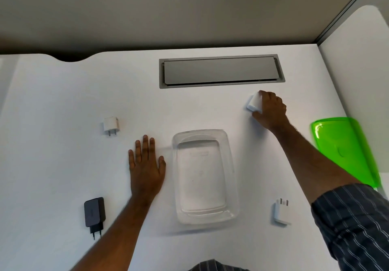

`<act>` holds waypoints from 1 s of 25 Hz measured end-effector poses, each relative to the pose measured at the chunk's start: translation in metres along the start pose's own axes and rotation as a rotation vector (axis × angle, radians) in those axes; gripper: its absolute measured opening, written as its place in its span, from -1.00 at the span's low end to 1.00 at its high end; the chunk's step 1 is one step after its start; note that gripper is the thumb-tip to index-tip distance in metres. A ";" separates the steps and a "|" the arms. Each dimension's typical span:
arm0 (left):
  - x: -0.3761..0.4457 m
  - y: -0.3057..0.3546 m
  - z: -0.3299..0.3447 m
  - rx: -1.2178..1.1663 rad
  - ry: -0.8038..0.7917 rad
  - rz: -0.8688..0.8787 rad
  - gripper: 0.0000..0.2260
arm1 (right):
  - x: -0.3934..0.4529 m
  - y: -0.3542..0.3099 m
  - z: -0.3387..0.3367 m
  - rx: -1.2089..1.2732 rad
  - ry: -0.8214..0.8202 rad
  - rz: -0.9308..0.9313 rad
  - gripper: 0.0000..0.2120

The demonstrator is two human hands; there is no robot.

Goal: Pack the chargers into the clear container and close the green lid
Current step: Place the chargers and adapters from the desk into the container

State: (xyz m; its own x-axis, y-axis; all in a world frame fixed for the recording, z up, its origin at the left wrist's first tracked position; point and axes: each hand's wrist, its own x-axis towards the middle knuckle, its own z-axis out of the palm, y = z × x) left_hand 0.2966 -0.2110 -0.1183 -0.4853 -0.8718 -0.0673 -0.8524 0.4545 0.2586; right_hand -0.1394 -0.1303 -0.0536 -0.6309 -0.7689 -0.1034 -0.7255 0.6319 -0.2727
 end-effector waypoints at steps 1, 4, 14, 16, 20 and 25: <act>0.000 0.000 0.000 -0.005 0.002 0.002 -0.39 | -0.001 0.000 -0.001 0.010 0.000 -0.022 -0.31; -0.001 0.000 -0.001 -0.013 0.007 0.006 -0.39 | -0.005 -0.002 -0.006 0.064 -0.006 -0.113 -0.32; 0.000 -0.003 0.001 -0.012 0.033 0.019 -0.39 | -0.071 -0.058 -0.049 0.244 0.125 -0.222 -0.30; 0.000 -0.002 0.001 -0.013 0.028 0.019 -0.39 | -0.090 -0.073 -0.057 0.248 0.138 -0.269 -0.30; -0.001 -0.002 -0.001 -0.037 0.027 0.018 -0.39 | -0.129 -0.105 -0.065 0.184 0.127 -0.421 -0.27; -0.002 -0.004 -0.002 -0.058 0.036 0.033 -0.39 | -0.161 -0.138 -0.050 0.115 0.017 -0.554 -0.27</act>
State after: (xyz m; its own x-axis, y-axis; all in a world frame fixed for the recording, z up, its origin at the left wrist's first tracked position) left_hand 0.3011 -0.2115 -0.1177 -0.5044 -0.8631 -0.0232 -0.8230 0.4725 0.3153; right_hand 0.0485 -0.0894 0.0491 -0.1697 -0.9804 0.1001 -0.9153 0.1191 -0.3848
